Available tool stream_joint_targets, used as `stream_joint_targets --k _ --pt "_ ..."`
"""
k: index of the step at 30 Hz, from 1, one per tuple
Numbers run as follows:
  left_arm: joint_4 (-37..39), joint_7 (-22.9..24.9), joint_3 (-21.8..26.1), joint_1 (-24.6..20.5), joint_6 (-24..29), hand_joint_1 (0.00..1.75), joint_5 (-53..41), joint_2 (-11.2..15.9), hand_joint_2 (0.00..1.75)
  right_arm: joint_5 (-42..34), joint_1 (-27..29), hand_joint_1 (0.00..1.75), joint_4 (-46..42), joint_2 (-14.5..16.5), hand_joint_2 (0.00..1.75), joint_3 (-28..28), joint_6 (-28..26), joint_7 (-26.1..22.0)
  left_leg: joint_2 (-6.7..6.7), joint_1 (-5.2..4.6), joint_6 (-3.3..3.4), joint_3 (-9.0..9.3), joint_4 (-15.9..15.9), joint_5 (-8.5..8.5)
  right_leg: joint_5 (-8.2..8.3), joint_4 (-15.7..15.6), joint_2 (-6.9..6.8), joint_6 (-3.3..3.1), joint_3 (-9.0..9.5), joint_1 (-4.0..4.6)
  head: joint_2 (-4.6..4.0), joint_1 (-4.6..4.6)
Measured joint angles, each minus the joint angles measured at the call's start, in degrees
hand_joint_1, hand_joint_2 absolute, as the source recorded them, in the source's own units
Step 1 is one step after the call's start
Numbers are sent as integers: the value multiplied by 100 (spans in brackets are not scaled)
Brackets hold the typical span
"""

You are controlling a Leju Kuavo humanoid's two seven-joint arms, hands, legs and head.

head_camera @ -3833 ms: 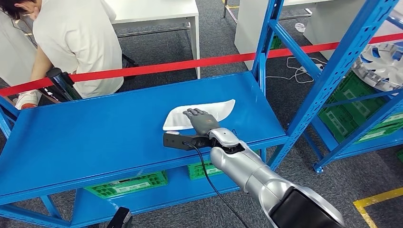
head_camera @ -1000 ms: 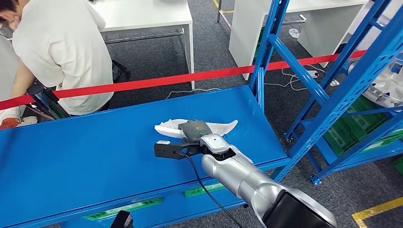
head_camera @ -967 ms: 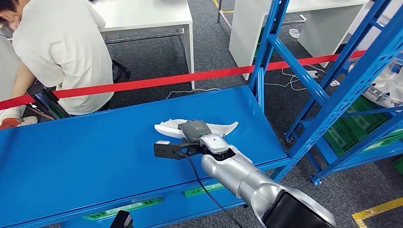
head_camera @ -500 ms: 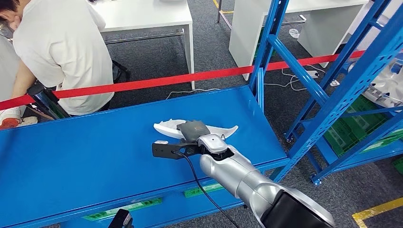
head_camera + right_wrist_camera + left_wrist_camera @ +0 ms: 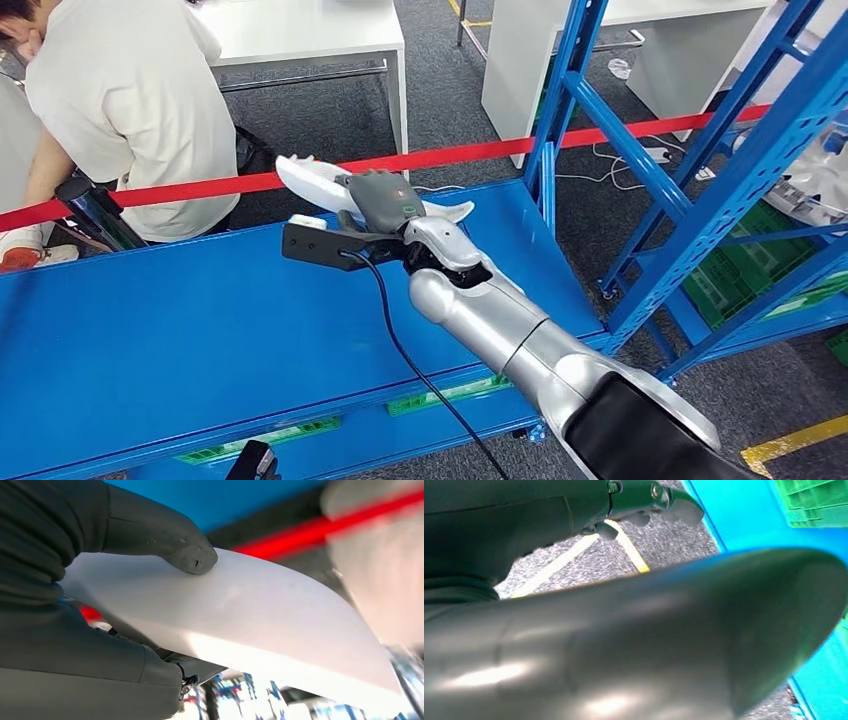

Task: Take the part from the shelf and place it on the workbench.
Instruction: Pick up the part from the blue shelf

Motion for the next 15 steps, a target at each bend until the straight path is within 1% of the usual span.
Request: stream_joint_targets --k 5,8,11,15 --pt "0 -34 3 26 275 0 32 -78 0 -617 -8 175 -2129 -145 175 -317 451 106 -1 0 0 -4 0 -4 -7 0 -1 -3 -11 -1 0 1" --pt "0 4 3 34 338 0 31 -99 0 -839 62 175 -3172 -219 175 -369 670 104 -2 0 -2 -4 -1 -9 -14 -1 -3 -5 -9 -1 0 7" --pt "0 18 2 37 345 0 31 -103 0 -890 167 175 -3873 -275 175 -366 747 108 -2 0 -4 -3 -2 -11 -15 -1 -3 -6 -9 -1 0 9" --pt "0 19 2 38 345 0 31 -103 0 -896 250 175 -4361 -347 175 -363 765 108 -2 0 -4 -1 -2 -10 -15 -1 -3 -6 -7 -1 0 9"
